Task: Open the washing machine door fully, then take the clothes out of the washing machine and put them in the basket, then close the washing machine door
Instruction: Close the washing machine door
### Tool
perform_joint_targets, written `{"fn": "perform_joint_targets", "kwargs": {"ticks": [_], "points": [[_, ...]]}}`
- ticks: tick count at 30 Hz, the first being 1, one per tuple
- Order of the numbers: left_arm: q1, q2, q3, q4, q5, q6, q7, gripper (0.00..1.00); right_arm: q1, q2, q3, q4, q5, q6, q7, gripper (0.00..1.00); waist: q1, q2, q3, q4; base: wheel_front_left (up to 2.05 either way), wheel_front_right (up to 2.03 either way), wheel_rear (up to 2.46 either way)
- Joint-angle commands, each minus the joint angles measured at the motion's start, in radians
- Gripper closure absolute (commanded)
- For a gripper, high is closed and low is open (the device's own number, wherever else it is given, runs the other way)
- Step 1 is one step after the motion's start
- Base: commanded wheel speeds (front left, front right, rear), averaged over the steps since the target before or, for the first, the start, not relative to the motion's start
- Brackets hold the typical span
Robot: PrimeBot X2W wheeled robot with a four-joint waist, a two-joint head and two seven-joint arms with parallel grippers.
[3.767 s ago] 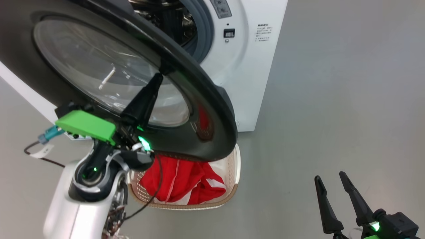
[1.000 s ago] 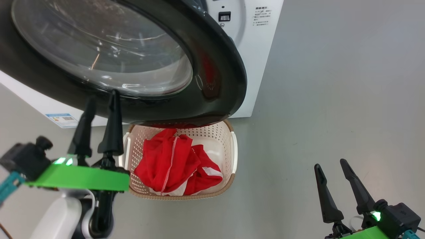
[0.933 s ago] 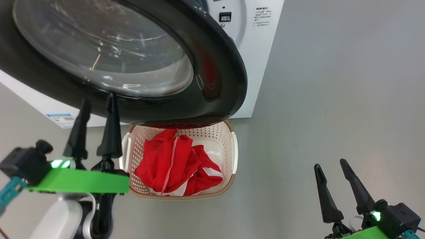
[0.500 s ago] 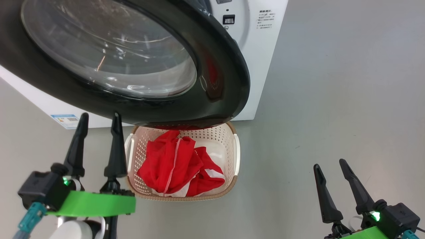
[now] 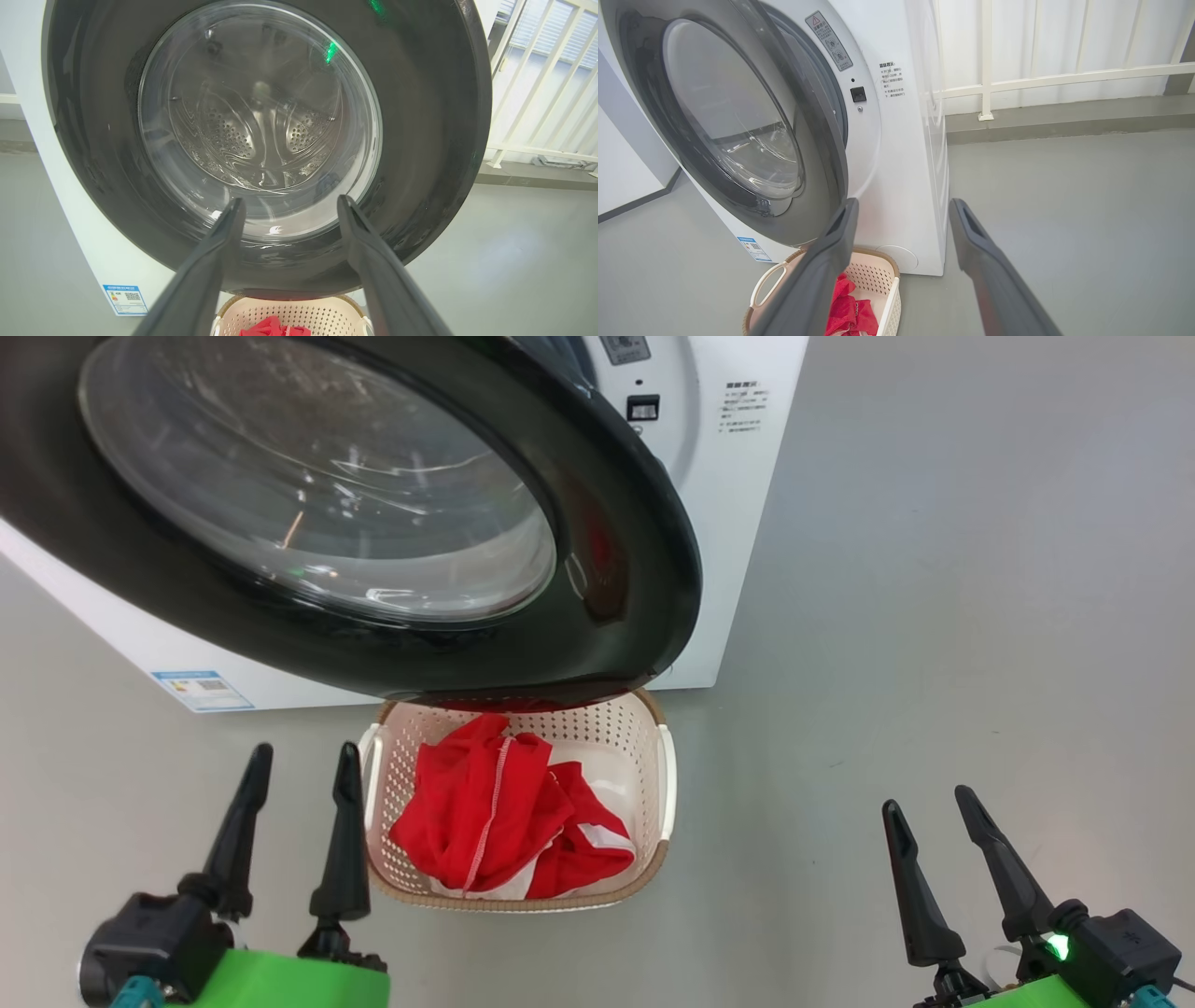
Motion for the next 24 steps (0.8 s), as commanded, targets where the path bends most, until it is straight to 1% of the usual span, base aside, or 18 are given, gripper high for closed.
{"fn": "perform_joint_targets", "kwargs": {"ticks": [1,7,8,9,10,11,12,13,14,24], "points": [[-0.008,0.017,0.032,-0.024,-0.003,0.01,-0.01,0.0,0.0,-0.009,0.027,-0.029,-0.019,0.002,-0.006,0.0,0.0,-0.0001,-0.004,0.006,0.0,0.0,0.0],[0.009,0.003,0.01,-0.032,-0.017,0.002,-0.006,0.0,0.0,-0.009,0.028,-0.034,-0.027,0.002,0.005,0.0,0.0,-0.0001,-0.017,0.041,0.0,0.0,0.0],[0.011,0.0,0.007,-0.034,-0.02,0.001,-0.005,0.0,-0.001,-0.01,0.03,-0.036,-0.027,0.002,0.007,0.03,0.0,-0.0001,-0.019,0.048,0.0,0.0,0.0],[0.013,-0.001,0.003,-0.037,-0.021,-0.001,-0.003,0.0,-0.003,-0.011,0.032,-0.037,-0.028,0.002,0.01,0.18,0.0,-0.0001,-0.02,0.055,0.0,0.0,0.0],[0.013,-0.002,-0.001,-0.04,-0.022,-0.002,-0.001,0.0,-0.005,-0.014,0.034,-0.038,-0.028,0.002,0.013,0.51,0.0,-0.0001,-0.021,0.062,0.0,0.0,0.0],[0.015,-0.005,-0.005,-0.042,-0.023,-0.003,0.001,0.0,-0.009,-0.018,0.038,-0.039,-0.028,0.002,0.016,0.65,0.0,-0.0001,-0.022,0.069,0.0,0.0,0.0],[0.017,-0.009,-0.008,-0.045,-0.026,-0.002,0.002,0.0,-0.014,-0.023,0.043,-0.04,-0.028,0.002,0.019,0.82,0.0,-0.0001,-0.022,0.077,0.0,0.0,0.0],[0.019,-0.012,-0.012,-0.047,-0.027,-0.002,0.002,0.0,-0.02,-0.028,0.047,-0.041,-0.028,0.002,0.022,0.95,0.0,-0.0001,-0.021,0.084,0.0,0.0,0.0],[0.02,-0.015,-0.015,-0.049,-0.029,-0.002,0.003,0.0,-0.027,-0.033,0.052,-0.041,-0.026,0.002,0.026,1.0,0.0,-0.0001,-0.02,0.093,0.0,0.0,0.0],[0.028,-0.055,-0.028,-0.071,-0.03,0.015,0.002,0.0,-0.151,-0.099,0.141,-0.022,-0.005,0.002,0.072,1.0,0.0,-0.0001,-0.005,0.176,0.0,0.0,0.0]]}}
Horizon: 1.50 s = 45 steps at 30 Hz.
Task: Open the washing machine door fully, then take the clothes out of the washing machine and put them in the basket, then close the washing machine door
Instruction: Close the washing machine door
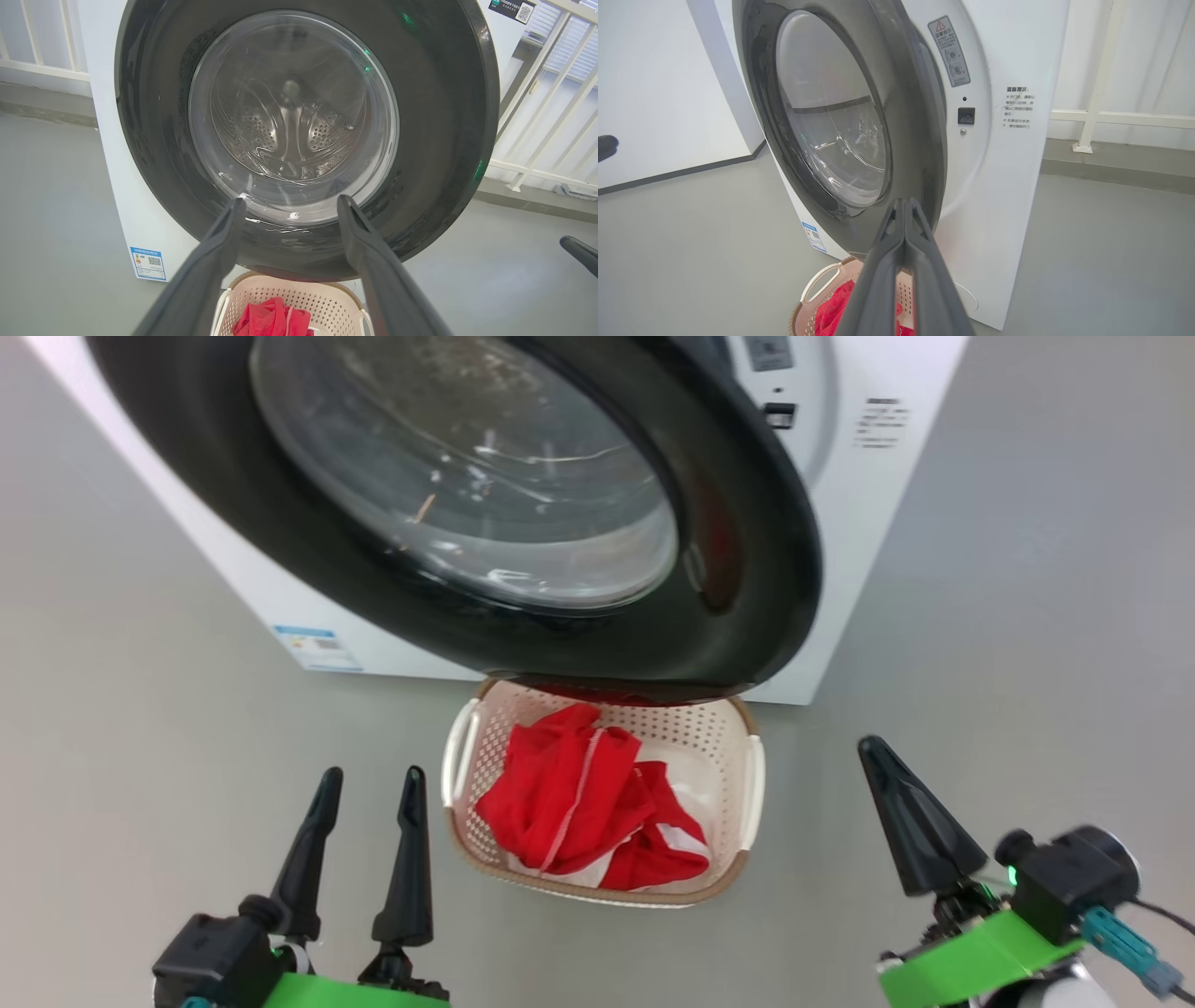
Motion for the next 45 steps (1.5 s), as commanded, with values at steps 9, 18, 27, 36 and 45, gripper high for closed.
{"fn": "perform_joint_targets", "kwargs": {"ticks": [9,18,27,36,45], "points": [[0.0,-0.015,0.031,-0.034,0.008,0.009,-0.013,0.0,-0.123,-0.041,0.087,0.028,0.035,0.002,0.031,1.0,0.0,0.0,0.024,0.083,0.0,0.0,0.0],[-0.012,-0.02,0.02,-0.033,0.067,-0.004,-0.017,0.0,-0.246,-0.071,0.114,0.099,0.053,0.002,0.037,1.0,0.0,0.0,0.046,0.13,0.0,0.0,0.0],[-0.045,0.002,-0.033,-0.021,0.223,-0.002,-0.019,0.0,-0.317,-0.092,0.105,0.164,0.062,0.002,0.022,1.0,0.0,0.0,0.065,0.166,0.0,0.0,0.0],[-0.061,-0.009,-0.062,-0.004,0.317,-0.003,-0.02,0.0,-0.375,-0.116,0.088,0.22,0.068,0.002,0.001,1.0,0.0,0.0,0.081,0.188,0.0,0.0,0.0],[-0.063,-0.036,-0.079,0.014,0.335,-0.023,-0.02,0.0,-0.421,-0.142,0.049,0.258,0.068,0.002,-0.01,1.0,0.0,0.0,0.088,0.204,0.0,0.0,0.0]]}}
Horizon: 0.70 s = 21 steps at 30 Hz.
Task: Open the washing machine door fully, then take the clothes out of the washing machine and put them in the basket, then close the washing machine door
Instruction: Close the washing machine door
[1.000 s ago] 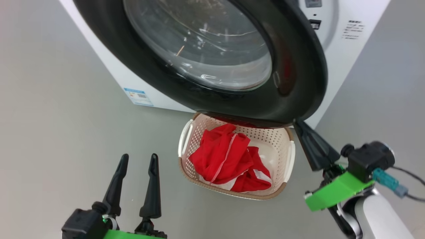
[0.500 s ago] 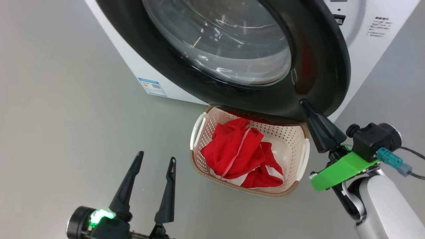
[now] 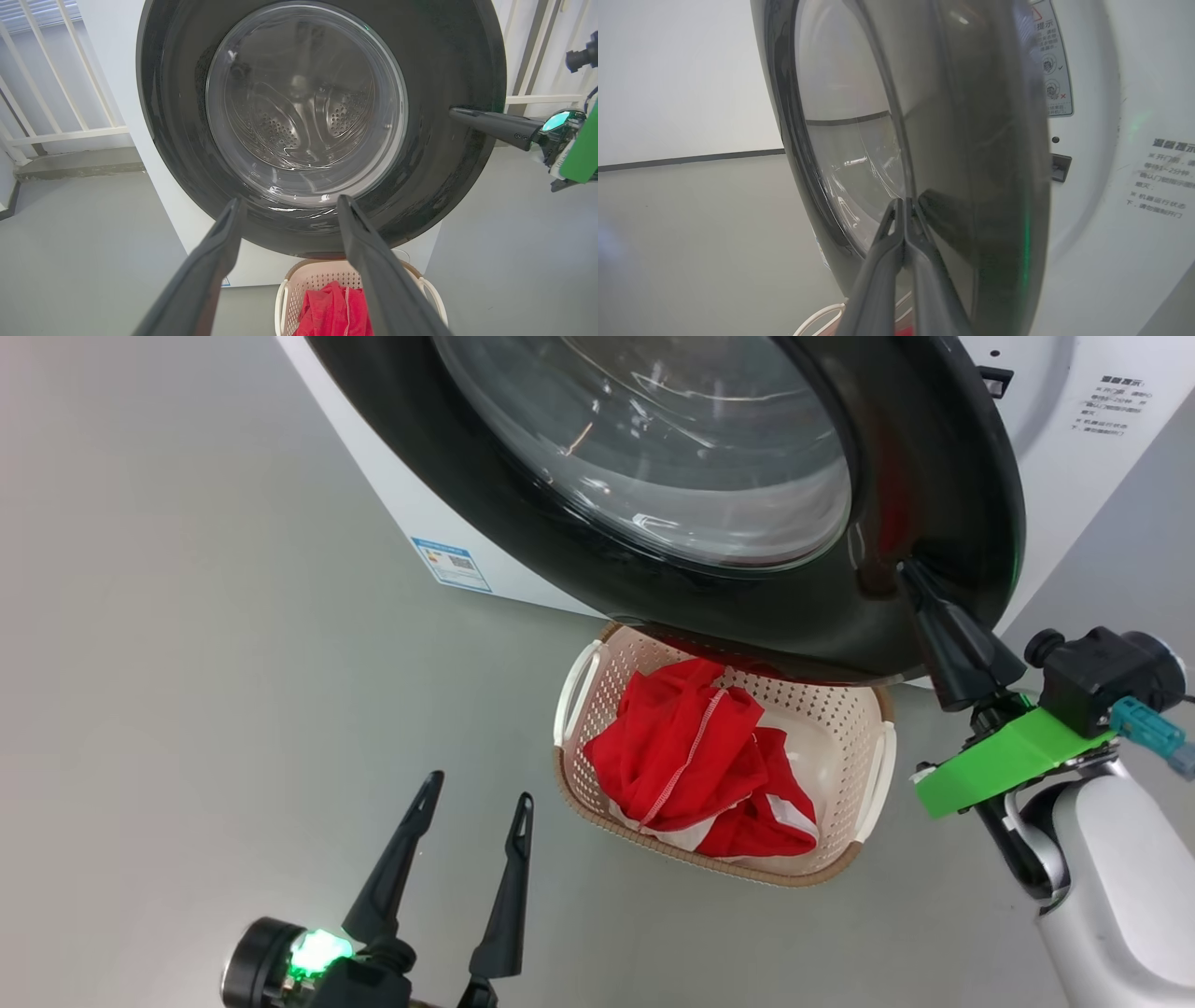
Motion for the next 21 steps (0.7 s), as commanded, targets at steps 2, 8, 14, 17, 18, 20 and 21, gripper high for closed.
{"fn": "perform_joint_targets", "kwargs": {"ticks": [2,8,14,17,18,20,21], "points": [[-0.036,0.012,0.027,-0.016,0.009,-0.006,-0.008,0.0,-0.021,-0.003,0.008,-0.014,0.012,0.002,-0.008,1.0,0.0,-0.0001,0.0,0.004,0.0,0.0,0.0],[-0.039,0.002,0.019,-0.01,0.014,-0.022,-0.008,0.0,-0.057,-0.026,-0.001,0.027,0.021,0.002,-0.015,1.0,0.0,-0.0001,0.005,0.016,0.0,0.0,0.0],[-0.043,-0.01,0.015,-0.007,0.018,-0.035,-0.008,0.0,-0.103,-0.05,-0.003,0.078,0.025,0.002,-0.026,1.0,0.0,-0.0001,0.019,0.025,0.0,0.0,0.0],[-0.047,-0.016,0.014,-0.008,0.021,-0.042,-0.008,0.0,-0.132,-0.064,-0.004,0.108,0.027,0.002,-0.031,1.0,0.0,-0.0001,0.028,0.028,0.0,0.0,0.0],[-0.049,-0.018,0.014,-0.008,0.022,-0.045,-0.008,0.0,-0.142,-0.068,-0.004,0.119,0.029,0.002,-0.032,1.0,0.0,-0.0001,0.03,0.029,0.0,0.0,0.0],[-0.051,-0.022,0.013,-0.009,0.024,-0.049,-0.008,0.0,-0.163,-0.078,-0.004,0.146,0.031,0.002,-0.036,1.0,0.0,-0.0001,0.037,0.031,0.0,0.0,0.0],[-0.052,-0.025,0.013,-0.008,0.026,-0.052,-0.008,0.0,-0.174,-0.082,-0.004,0.16,0.033,0.002,-0.039,1.0,0.0,-0.0001,0.039,0.032,0.0,0.0,0.0]]}}
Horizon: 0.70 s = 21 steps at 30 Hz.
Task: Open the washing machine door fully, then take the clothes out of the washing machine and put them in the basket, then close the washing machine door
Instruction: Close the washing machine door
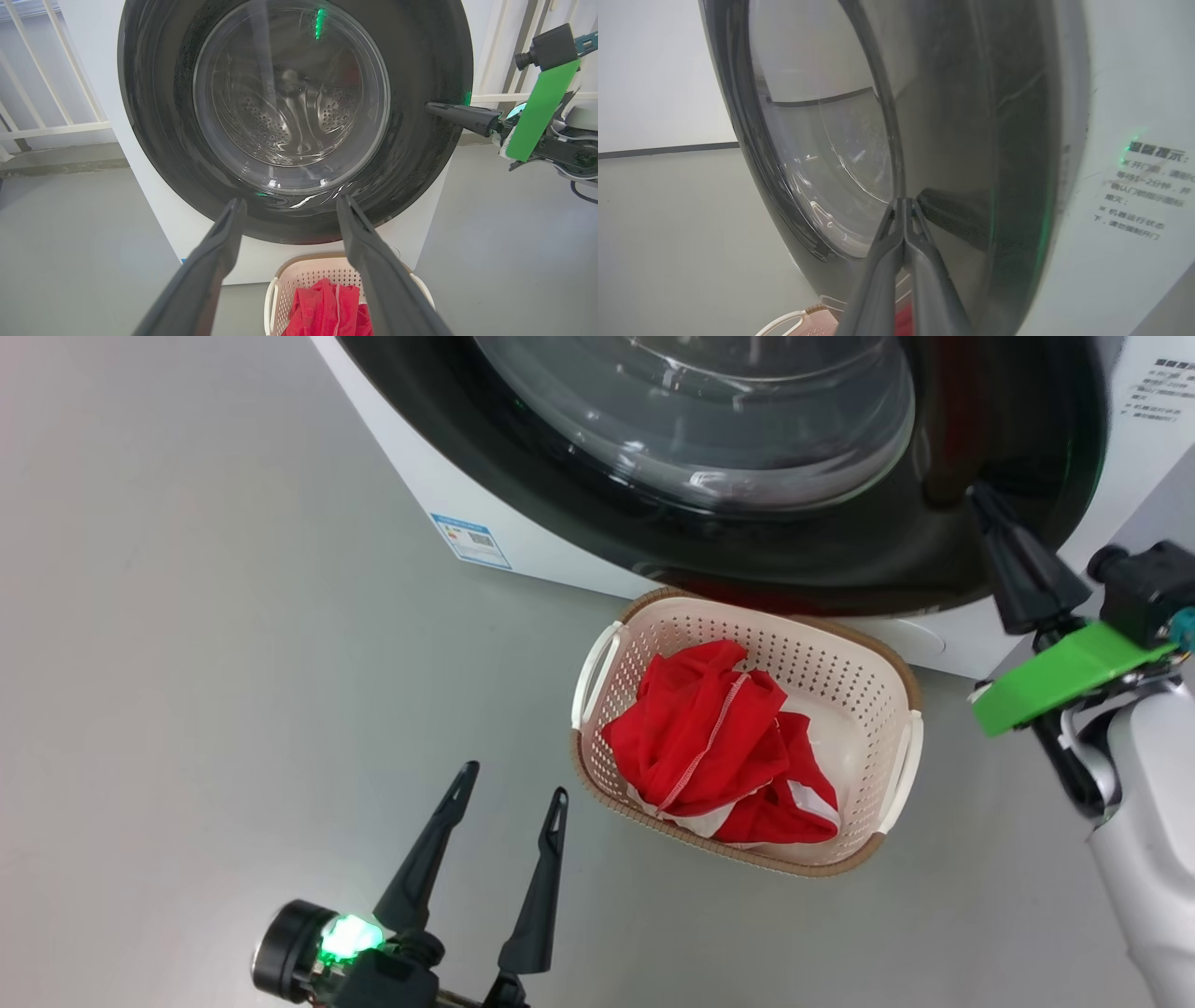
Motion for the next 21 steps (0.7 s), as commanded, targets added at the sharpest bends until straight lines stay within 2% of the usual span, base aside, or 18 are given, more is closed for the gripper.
{"fn": "perform_joint_targets", "kwargs": {"ticks": [1,12,21], "points": [[-0.029,0.009,0.029,-0.02,0.014,-0.01,-0.008,0.0,-0.025,-0.011,0.011,-0.005,0.025,0.001,-0.009,1.0,0.0,-0.0001,0.006,0.003,0.0,0.0,0.0],[-0.035,-0.011,0.032,-0.017,0.026,-0.035,-0.008,0.0,-0.159,-0.042,0.03,0.141,0.041,0.001,-0.036,1.0,0.0,-0.0001,0.034,0.016,0.0,0.0,0.0],[-0.038,-0.019,0.04,-0.014,0.039,-0.047,-0.008,0.0,-0.216,-0.048,0.04,0.208,0.039,0.001,-0.046,1.0,0.0,-0.0001,0.048,0.016,0.0,0.0,0.0]]}}
